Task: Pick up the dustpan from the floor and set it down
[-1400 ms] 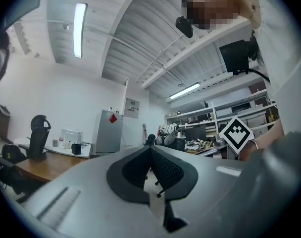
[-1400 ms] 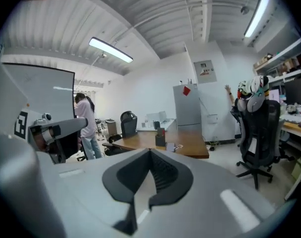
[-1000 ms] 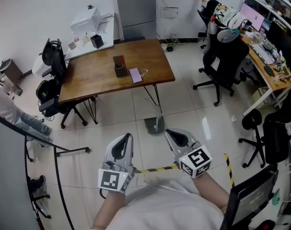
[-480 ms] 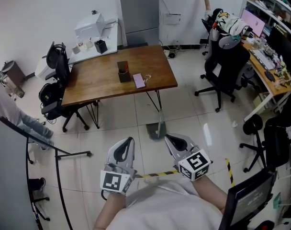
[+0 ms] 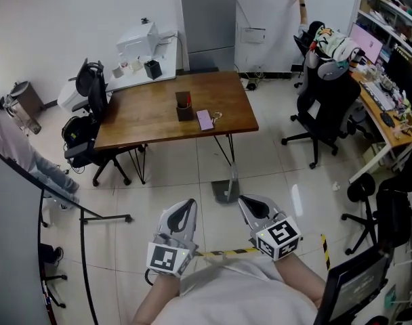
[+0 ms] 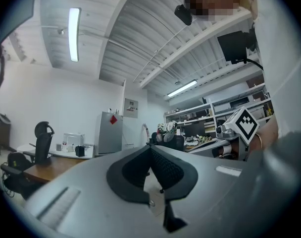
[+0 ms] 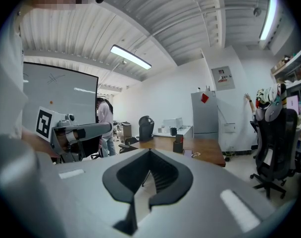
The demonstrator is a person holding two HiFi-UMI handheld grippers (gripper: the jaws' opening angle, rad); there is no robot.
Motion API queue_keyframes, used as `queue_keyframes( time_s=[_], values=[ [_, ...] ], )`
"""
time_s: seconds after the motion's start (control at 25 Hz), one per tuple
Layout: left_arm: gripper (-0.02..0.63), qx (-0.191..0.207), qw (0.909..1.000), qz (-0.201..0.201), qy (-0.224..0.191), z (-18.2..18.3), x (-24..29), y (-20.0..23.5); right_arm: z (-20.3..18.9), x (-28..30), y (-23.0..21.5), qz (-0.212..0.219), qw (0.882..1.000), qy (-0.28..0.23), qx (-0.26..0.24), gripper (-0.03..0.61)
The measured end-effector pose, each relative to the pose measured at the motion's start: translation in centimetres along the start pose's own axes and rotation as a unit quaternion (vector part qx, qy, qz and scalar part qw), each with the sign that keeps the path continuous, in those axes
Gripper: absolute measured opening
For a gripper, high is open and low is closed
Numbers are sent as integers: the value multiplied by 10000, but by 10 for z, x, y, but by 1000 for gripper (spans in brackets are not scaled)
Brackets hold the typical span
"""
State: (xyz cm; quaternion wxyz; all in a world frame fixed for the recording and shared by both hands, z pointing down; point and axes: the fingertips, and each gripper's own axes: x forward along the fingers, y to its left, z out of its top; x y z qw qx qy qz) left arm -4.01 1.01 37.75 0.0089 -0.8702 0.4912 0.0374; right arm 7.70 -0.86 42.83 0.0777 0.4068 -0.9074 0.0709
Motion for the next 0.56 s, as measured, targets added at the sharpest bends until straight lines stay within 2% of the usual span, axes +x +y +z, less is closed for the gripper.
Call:
queue_keyframes(
  time_s=[0.4,0.56],
  values=[
    [15,-62,9999,-95,40,-8,4,3,-2,2,-4,-142,9998,100,22,2],
    [15,-189,9996,-60,188,-10,7,6,-5,3,-6,-287,9995,133,63,2]
  ],
)
